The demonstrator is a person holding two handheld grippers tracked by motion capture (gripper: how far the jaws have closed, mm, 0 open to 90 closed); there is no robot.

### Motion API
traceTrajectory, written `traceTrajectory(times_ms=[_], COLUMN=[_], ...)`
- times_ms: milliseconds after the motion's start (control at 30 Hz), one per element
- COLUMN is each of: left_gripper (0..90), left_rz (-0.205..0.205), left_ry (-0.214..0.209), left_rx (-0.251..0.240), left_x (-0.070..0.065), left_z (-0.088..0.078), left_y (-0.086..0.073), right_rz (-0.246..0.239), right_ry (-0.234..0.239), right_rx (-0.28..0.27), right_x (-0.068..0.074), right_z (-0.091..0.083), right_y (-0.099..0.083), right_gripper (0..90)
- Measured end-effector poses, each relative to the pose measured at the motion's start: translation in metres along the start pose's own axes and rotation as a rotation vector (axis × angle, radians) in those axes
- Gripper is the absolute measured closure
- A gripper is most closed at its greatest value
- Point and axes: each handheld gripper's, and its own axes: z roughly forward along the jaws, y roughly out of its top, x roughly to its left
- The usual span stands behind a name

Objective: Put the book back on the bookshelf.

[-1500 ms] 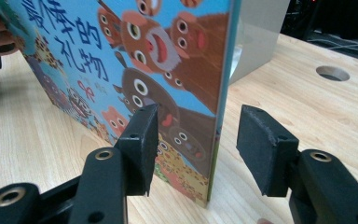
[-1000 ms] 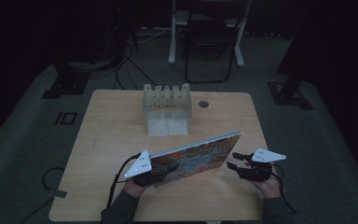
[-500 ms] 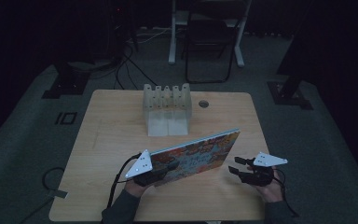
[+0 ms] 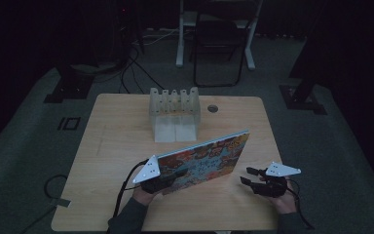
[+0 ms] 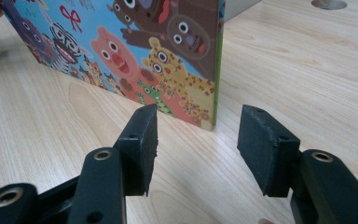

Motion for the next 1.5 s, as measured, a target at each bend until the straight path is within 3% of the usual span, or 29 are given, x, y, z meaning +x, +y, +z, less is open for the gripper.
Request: traceTrajectory(times_ms=[200, 300, 533, 700, 900, 1133, 1500], left_gripper=[80.3, 80.5, 79.2, 73.3, 78.8, 80.4, 81.0], left_rz=[0.049, 0.050, 0.025, -0.005, 0.000, -0.010, -0.044], left_ry=[0.064, 0.082, 0.091, 0.077, 0.066, 0.099, 0.116], left_rx=[0.000, 0.001, -0.025, -0.053, -0.051, -0.047, -0.045], left_x=[-0.013, -0.015, -0.013, -0.010, -0.012, -0.016, -0.016], left_z=[0.006, 0.008, 0.012, 0.015, 0.016, 0.020, 0.021], left_y=[0.001, 0.001, -0.001, -0.003, -0.005, -0.003, -0.002], right_rz=[0.009, 0.012, 0.015, 0.024, 0.028, 0.037, 0.025], right_ry=[-0.008, -0.012, -0.012, -0.012, -0.011, -0.015, -0.072], right_rx=[0.001, 0.001, 0.003, 0.006, 0.010, 0.017, 0.086], right_x=[-0.001, -0.002, -0.003, -0.003, -0.004, -0.004, -0.004], right_z=[-0.002, -0.003, -0.002, -0.001, 0.000, -0.001, 0.002], right_y=[-0.004, -0.006, -0.007, -0.009, -0.011, -0.014, -0.026], right_gripper=[46.9, 46.9, 46.9, 46.9, 46.8, 46.8, 46.0])
